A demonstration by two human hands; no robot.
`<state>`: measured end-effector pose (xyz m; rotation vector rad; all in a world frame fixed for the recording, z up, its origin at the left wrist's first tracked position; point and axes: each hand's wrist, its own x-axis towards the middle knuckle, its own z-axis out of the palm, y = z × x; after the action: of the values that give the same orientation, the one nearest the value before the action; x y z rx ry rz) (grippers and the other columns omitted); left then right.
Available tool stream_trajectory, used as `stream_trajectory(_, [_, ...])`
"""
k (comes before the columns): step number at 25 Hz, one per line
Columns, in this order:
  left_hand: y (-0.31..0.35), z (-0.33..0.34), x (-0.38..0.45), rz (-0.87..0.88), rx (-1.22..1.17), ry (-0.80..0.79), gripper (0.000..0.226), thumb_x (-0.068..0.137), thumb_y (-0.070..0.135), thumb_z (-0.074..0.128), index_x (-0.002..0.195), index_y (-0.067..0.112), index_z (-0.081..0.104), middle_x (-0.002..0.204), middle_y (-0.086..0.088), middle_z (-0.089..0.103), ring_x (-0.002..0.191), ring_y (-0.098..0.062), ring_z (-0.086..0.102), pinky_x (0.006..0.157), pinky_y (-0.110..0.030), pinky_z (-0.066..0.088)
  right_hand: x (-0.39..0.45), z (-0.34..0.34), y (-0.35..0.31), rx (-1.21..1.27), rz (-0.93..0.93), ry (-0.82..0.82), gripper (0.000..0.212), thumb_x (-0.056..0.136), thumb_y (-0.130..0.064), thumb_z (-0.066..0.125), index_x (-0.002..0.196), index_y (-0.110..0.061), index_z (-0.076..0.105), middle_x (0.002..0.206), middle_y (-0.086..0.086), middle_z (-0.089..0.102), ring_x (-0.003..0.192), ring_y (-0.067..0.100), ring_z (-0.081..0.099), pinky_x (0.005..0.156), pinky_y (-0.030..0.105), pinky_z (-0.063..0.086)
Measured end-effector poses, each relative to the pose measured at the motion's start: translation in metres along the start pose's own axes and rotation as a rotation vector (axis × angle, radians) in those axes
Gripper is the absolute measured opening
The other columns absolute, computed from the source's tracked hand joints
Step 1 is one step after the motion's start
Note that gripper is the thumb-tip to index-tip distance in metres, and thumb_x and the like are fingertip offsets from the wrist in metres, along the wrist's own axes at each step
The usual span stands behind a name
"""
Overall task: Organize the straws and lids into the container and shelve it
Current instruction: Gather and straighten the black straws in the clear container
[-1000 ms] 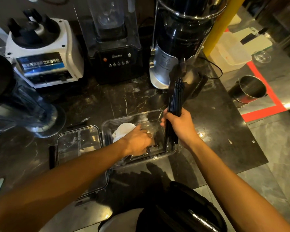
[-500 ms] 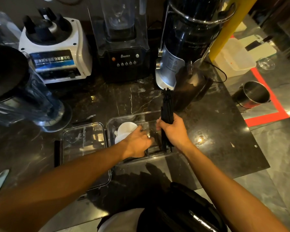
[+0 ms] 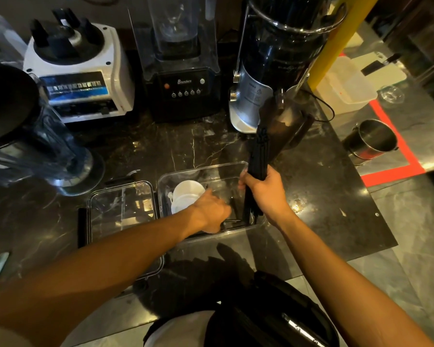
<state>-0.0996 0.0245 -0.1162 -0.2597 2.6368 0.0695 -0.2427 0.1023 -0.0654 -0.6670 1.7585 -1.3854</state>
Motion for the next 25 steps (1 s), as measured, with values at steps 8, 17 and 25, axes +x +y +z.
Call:
stream_trajectory(8, [-0.003,-0.017,0.011,-0.080,-0.161,0.029,0.020,0.093,0.025,0.063,0.110,0.018,0.069,0.104,-0.005,0.074,0.098,-0.025,0.070,0.091,-0.038,0.047,0.005,-0.010,-0.004,-0.010,-0.028,0.039,0.006,0.096,-0.001,0.067,0.099,0.003,0.063,0.081,0.019,0.066,0.068,0.019,0.065,0.069,0.030,0.056])
stream_trajectory(17, [-0.047,-0.032,-0.003,-0.131,-0.668,0.196,0.020,0.098,0.020,0.064,0.115,0.014,0.071,0.104,-0.006,0.070,0.095,-0.021,0.066,0.085,-0.032,0.052,0.011,-0.020,-0.005,0.033,-0.028,0.063,0.007,0.094,-0.006,0.069,0.098,-0.003,0.063,0.071,0.005,0.069,0.070,0.024,0.067,0.078,0.050,0.059])
stream_trajectory(25, [-0.067,-0.037,-0.018,-0.108,-0.943,0.267,0.021,0.099,0.016,0.057,0.077,0.015,0.061,0.068,0.005,0.055,0.062,-0.006,0.051,0.064,-0.031,0.045,0.013,-0.022,-0.009,0.068,-0.007,0.069,0.006,0.096,-0.003,0.068,0.096,-0.007,0.063,0.075,0.010,0.067,0.073,0.027,0.065,0.077,0.044,0.057])
